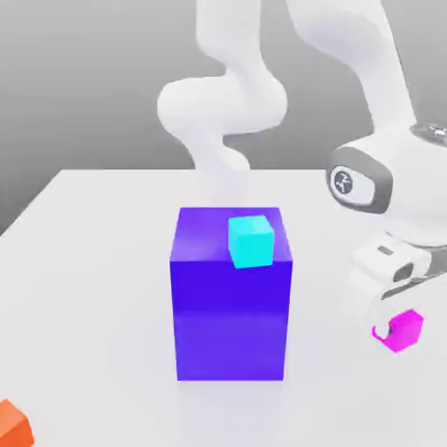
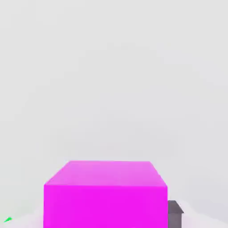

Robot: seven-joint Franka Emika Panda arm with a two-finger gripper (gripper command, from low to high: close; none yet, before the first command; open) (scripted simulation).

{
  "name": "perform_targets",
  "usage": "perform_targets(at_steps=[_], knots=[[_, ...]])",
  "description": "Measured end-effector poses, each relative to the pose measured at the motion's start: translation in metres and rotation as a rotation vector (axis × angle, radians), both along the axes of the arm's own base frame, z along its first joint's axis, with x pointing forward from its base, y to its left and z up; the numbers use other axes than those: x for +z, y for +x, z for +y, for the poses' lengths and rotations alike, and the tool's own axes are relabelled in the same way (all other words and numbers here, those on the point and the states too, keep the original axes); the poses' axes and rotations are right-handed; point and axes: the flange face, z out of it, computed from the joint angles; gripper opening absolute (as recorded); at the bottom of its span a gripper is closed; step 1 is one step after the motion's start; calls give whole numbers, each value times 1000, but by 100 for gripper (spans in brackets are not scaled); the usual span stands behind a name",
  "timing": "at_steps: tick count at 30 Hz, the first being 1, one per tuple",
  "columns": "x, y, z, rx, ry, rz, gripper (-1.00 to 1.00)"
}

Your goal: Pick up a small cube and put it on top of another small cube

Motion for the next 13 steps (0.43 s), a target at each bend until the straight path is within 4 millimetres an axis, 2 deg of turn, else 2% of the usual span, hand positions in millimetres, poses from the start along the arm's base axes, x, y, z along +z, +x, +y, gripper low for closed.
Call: perform_targets(at_steps=[3,4,6,10,11,13], knots=[[16,-54,22,30,-1,0,-100],[18,-62,20,15,-1,-1,-100],[6,-64,17,-6,-2,-3,-100],[-32,-65,17,-11,-2,-4,-100],[-39,-66,16,-10,-2,-3,100],[-39,-66,16,-10,-2,-3,100]])
